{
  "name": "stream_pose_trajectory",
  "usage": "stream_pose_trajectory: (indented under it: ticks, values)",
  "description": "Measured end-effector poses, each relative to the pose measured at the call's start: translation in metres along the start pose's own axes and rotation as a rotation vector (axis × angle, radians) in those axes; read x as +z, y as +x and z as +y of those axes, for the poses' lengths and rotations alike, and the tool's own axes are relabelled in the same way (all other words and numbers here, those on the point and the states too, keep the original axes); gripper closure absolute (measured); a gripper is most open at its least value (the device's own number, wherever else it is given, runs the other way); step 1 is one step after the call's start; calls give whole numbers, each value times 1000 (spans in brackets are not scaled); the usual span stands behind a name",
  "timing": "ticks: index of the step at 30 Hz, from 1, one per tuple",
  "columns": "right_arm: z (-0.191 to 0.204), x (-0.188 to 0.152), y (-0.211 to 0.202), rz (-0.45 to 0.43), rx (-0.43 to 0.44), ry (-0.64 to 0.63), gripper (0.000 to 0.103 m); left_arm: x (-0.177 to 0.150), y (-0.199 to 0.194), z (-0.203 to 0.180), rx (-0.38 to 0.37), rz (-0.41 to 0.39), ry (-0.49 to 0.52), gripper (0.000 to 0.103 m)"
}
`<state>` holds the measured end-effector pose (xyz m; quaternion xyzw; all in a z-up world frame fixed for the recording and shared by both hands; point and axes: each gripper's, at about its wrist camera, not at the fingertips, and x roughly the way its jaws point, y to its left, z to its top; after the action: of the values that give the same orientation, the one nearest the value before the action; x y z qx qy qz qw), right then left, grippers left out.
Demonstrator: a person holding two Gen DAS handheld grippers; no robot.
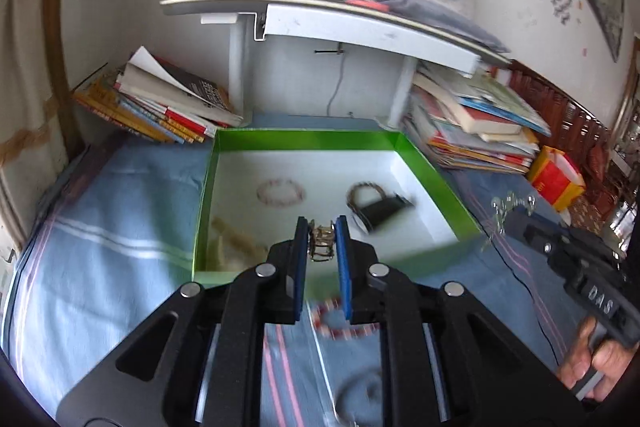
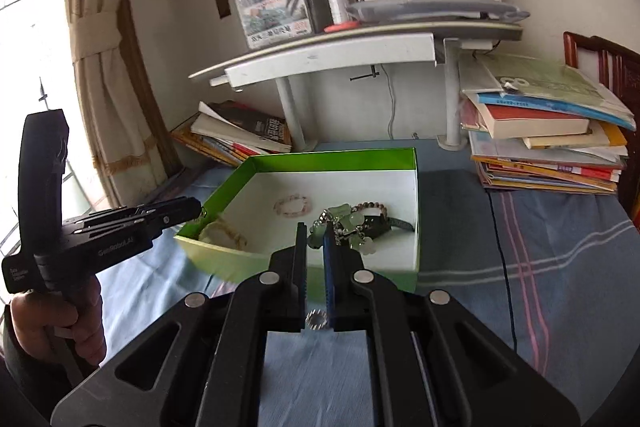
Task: Organize jewelry
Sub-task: 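Carry both items over the green box and open both tools inside, then withdraw both tools from the box back over the bedspread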
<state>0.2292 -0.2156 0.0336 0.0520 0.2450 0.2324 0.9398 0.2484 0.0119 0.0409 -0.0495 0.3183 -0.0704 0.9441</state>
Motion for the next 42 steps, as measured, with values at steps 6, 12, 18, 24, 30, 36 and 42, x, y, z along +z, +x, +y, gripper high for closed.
stream_pose_trajectory:
  ticks: [6,12,18,24,30,36,42]
  values:
    - [-16,-1,45,57,-25,26,95,11,47,11,23,62,-24,89]
    - [-20,-10,62,121,-71,31,53,5,45,15,49,53,-24,32]
    - [-3,1,-45,-136,-74,55,21,-1,-88,27,59,-241,-93,12]
    - [22,-32,-163,-397,-141,16,3,-72,-195,19,158,-433,-57,4]
    - [46,-97,-156,-224,-158,-15,3,-149,-166,17,212,-179,-71,4]
    - [58,-149,-133,-65,-164,-8,3,-195,-153,9,198,-88,-74,4]
    - [57,-170,-147,-48,-169,5,3,-212,-160,-3,192,-92,-63,4]
